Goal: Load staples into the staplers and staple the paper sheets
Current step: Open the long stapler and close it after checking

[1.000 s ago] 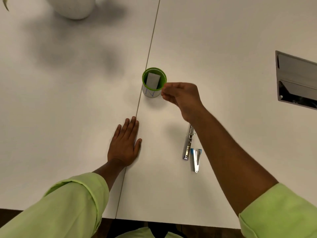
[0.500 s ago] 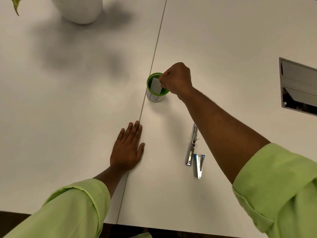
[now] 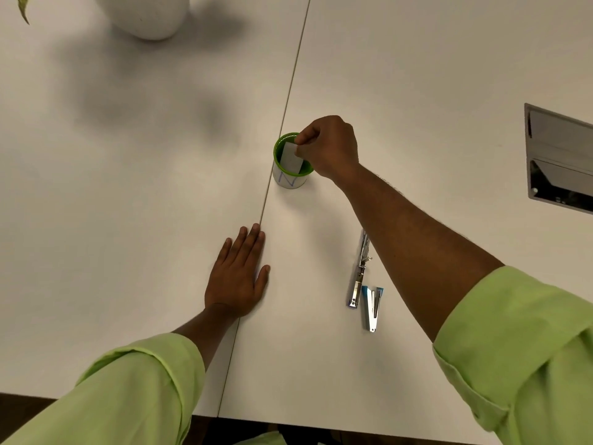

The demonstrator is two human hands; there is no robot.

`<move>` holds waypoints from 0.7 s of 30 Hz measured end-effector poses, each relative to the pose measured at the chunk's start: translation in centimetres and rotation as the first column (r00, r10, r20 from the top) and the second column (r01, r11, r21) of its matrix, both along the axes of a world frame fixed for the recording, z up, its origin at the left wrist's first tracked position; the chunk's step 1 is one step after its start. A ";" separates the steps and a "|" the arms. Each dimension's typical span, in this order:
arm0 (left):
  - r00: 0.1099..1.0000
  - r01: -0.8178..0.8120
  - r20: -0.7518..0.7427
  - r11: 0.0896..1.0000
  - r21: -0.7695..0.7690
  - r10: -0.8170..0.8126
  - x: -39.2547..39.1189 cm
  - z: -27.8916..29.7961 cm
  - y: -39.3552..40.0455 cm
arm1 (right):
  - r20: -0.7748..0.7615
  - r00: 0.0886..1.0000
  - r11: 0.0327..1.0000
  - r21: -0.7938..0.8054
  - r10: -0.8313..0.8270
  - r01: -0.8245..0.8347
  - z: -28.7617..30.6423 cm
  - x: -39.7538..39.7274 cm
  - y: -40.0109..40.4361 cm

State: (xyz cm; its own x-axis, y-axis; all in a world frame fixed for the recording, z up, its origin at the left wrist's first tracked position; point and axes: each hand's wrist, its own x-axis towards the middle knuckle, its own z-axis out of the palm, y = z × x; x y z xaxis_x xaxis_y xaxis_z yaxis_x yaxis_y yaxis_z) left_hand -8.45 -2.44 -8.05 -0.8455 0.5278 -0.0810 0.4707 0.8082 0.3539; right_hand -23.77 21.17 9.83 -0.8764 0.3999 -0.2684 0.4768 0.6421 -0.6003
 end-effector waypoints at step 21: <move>0.999 0.024 0.038 1.000 -0.008 -0.023 -0.1 0.6 0.1 | -0.216 0.969 0.987 0.080 -0.119 0.139 -2.8 11.8 1.4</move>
State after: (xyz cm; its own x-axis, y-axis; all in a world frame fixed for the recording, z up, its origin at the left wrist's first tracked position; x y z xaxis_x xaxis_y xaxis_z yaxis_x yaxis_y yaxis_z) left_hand -8.55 -2.32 -7.41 -0.8292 0.5466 -0.1173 0.4760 0.8004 0.3645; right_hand -11.93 22.55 7.00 -0.8482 0.5282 -0.0396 0.4292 0.6414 -0.6359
